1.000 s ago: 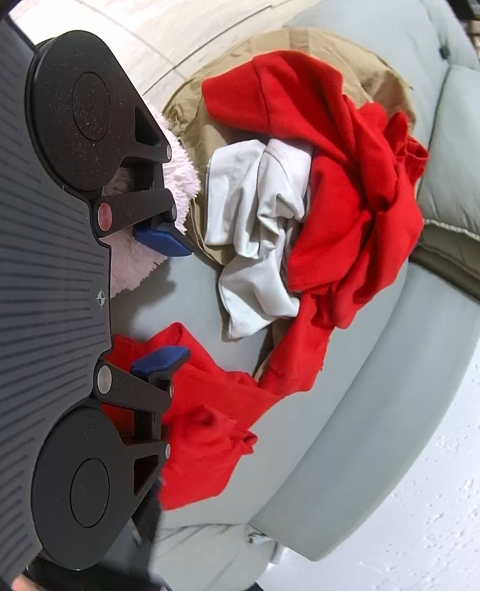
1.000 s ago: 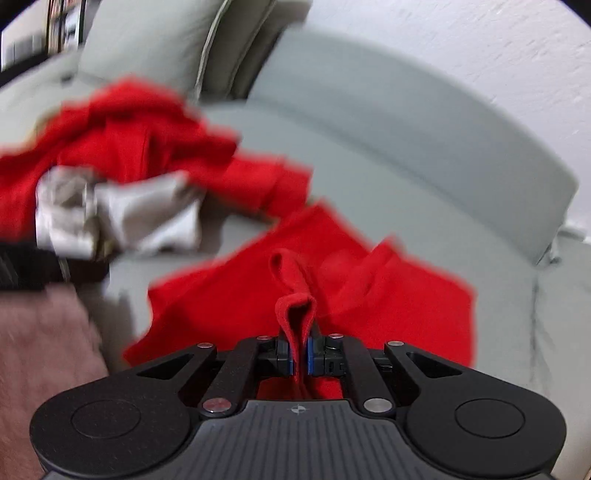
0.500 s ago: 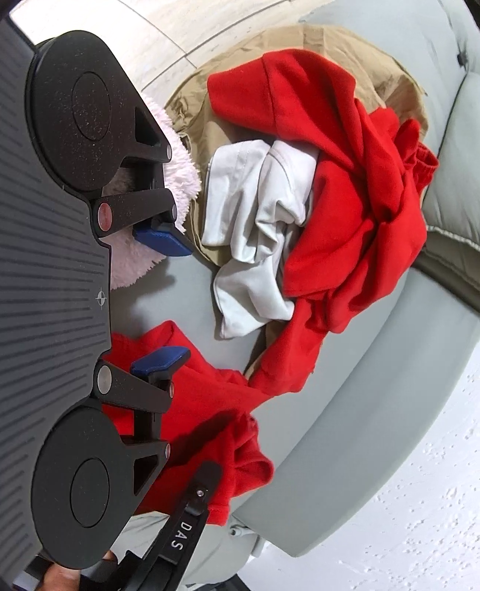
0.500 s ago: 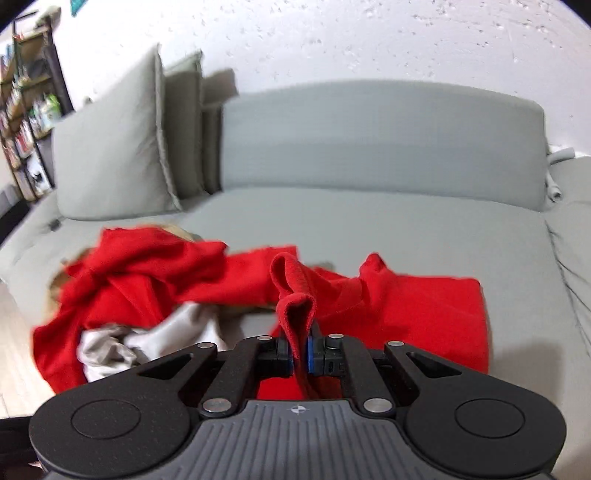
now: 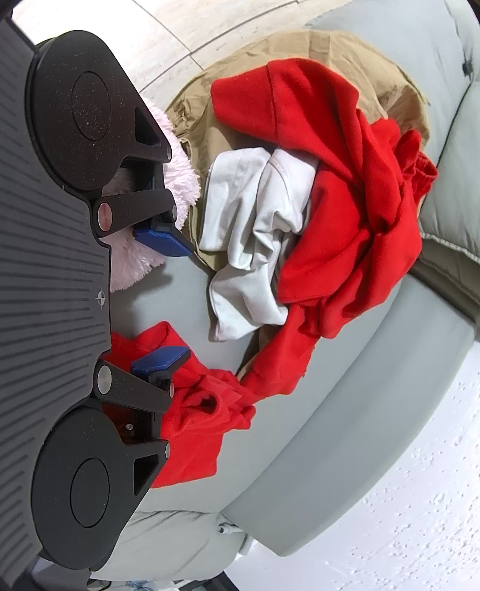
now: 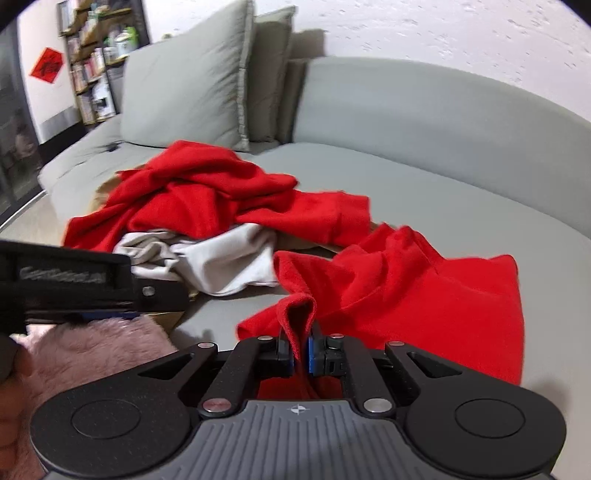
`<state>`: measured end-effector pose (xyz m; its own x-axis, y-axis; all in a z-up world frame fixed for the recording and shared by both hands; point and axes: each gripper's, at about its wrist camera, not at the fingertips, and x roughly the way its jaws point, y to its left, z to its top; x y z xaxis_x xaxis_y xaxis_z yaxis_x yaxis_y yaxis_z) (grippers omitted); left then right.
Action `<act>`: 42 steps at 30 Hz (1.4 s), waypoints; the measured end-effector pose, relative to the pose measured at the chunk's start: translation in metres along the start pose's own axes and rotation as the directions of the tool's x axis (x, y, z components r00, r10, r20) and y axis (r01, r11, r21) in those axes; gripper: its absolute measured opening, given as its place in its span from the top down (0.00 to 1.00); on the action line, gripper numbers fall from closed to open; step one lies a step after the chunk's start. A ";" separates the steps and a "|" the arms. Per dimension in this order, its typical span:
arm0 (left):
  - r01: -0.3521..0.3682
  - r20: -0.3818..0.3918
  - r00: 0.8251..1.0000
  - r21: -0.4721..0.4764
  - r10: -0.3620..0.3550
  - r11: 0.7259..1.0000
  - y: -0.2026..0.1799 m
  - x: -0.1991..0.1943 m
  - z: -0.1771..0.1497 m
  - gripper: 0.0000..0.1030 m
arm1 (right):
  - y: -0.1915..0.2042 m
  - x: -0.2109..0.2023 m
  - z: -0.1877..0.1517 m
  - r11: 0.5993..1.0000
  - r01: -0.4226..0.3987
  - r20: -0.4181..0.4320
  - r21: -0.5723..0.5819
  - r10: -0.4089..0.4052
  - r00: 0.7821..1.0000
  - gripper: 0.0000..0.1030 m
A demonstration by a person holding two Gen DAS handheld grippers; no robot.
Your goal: Fold clothes
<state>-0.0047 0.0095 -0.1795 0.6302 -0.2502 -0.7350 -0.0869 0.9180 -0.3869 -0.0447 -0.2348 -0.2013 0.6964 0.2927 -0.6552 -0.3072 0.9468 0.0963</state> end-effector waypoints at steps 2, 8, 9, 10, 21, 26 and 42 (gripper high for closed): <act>-0.002 0.002 1.000 0.001 0.002 1.000 0.000 0.000 0.000 0.42 | 0.003 -0.001 -0.002 0.999 -0.011 0.001 -0.040 0.011 1.000 0.91; -0.014 0.004 1.000 0.010 0.014 1.000 -0.002 0.000 -0.001 0.42 | 0.013 0.009 -0.018 0.982 -0.024 -0.077 -0.186 0.010 0.997 0.91; -0.016 0.004 1.000 0.010 0.016 1.000 -0.002 0.000 -0.001 0.43 | 0.015 0.011 -0.020 0.978 -0.027 -0.090 -0.208 0.008 0.996 0.91; -0.018 0.005 1.000 0.010 0.018 1.000 -0.003 0.000 -0.001 0.43 | 0.016 0.009 -0.021 0.976 -0.028 -0.087 -0.217 0.009 0.996 0.91; -0.048 0.000 0.999 0.042 0.048 0.998 -0.010 0.002 -0.003 0.42 | 0.013 0.006 -0.026 0.970 -0.140 -0.207 -0.199 0.098 0.973 0.53; -0.031 -0.021 0.999 0.097 0.033 0.995 -0.021 0.002 0.001 0.42 | -0.013 -0.047 -0.023 0.982 -0.171 -0.117 -0.078 0.161 0.980 0.50; 0.224 -0.171 0.972 0.498 -0.159 0.837 -0.147 0.097 0.046 0.67 | -0.206 -0.039 -0.035 0.894 -0.114 0.164 0.434 0.047 0.985 0.53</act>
<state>0.1048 -0.1353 -0.1686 0.4950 -0.4415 -0.7483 0.4531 0.8661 -0.2113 -0.0308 -0.4456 -0.2219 0.7783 0.3545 -0.5183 -0.0731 0.8710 0.4859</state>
